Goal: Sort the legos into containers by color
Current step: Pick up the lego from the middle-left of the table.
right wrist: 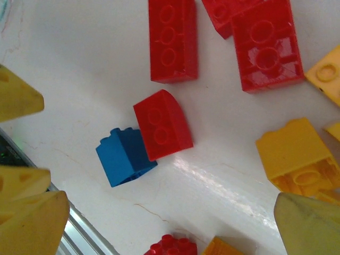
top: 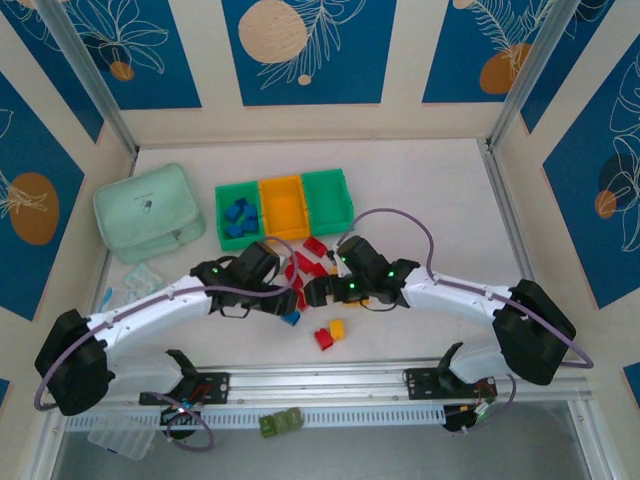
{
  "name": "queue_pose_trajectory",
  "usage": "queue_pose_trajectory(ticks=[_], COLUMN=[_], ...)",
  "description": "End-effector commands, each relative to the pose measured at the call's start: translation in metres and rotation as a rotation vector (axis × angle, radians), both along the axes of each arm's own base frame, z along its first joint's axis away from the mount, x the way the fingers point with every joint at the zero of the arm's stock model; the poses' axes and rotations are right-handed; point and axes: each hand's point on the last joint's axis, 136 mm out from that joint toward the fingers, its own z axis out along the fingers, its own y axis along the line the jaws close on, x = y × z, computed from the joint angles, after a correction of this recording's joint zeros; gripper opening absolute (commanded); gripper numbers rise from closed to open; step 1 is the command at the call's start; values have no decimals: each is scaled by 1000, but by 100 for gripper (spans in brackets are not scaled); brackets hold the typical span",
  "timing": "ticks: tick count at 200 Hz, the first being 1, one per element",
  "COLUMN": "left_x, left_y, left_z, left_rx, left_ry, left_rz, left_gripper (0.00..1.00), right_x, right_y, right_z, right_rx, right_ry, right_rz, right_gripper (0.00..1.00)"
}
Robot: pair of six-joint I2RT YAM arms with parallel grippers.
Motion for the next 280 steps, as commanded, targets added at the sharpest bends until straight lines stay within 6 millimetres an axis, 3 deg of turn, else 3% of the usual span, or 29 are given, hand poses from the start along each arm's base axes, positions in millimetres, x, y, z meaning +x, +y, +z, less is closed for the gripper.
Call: queue_pose_trajectory(ticks=[1,78,133,181,221,280], left_x=[-6,-7,-9,-9,-10,14], left_y=[-14,-17,-23,-18,-10,17], left_z=[-10,-51,-65,-66,-53,10], left_rx=[-33,143,165,189,194,220], left_ry=[22,63,89,88,71,-56], left_rz=[-18,-47,-62,-60,-43,39], left_gripper=[70,68,57,45,41,40], right_x=[5,11,15,15,15,13], right_y=[-6,-23,-25,-26,-24,0], right_z=[8,14,14,14,17,46], right_rx=[19,37,53,55,62,106], right_ry=[-22,-35,-36,-38,-50,-145], right_rz=[-39,-70,-74,-74,-58,68], right_gripper=[99,99,99,99,99,99])
